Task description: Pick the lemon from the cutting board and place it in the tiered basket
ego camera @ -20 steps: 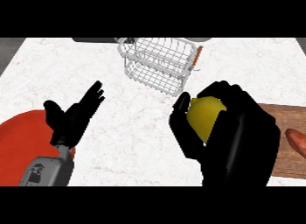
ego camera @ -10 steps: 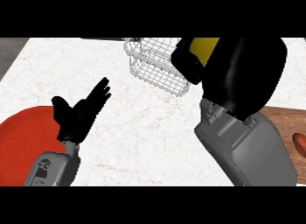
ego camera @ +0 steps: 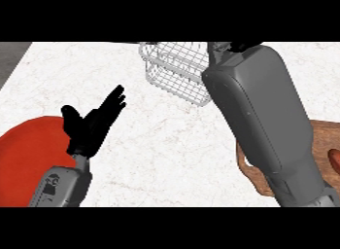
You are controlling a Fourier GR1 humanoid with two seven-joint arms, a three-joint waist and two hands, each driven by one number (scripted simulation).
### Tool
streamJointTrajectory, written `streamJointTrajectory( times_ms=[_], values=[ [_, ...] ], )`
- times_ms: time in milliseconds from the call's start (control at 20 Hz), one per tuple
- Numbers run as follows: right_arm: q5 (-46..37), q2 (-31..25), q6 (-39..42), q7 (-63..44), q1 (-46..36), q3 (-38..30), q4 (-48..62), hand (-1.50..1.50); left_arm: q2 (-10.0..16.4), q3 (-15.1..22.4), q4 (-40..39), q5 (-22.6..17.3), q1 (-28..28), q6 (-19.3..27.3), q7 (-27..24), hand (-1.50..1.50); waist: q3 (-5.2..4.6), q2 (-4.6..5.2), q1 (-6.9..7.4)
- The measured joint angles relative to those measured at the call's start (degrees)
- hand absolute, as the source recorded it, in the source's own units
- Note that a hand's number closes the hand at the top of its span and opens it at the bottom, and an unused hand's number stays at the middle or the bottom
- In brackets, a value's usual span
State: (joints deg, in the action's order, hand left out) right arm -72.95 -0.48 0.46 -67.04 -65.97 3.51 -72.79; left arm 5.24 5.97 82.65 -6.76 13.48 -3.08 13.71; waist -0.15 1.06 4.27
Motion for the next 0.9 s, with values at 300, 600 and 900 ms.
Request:
streamJointTrajectory(
  times_ms=[300,600,900],
  values=[
    [3.2,0.0,-11.0,3.1,-2.7,-5.6,8.2,-1.50,0.2,0.1,-0.3,0.1,0.6,-0.7,-0.3,0.00,0.09,0.51,1.09],
    [10.2,0.2,-25.4,9.4,-4.8,-9.0,16.8,-1.50,-0.1,0.7,0.1,0.1,1.1,-1.2,-0.1,0.00,0.11,0.89,2.61],
    [14.5,0.3,-38.3,16.2,-8.7,-9.3,26.9,-1.50,-0.7,0.7,-0.2,0.6,1.7,-0.5,0.2,0.00,0.08,0.95,2.46]
  ],
)
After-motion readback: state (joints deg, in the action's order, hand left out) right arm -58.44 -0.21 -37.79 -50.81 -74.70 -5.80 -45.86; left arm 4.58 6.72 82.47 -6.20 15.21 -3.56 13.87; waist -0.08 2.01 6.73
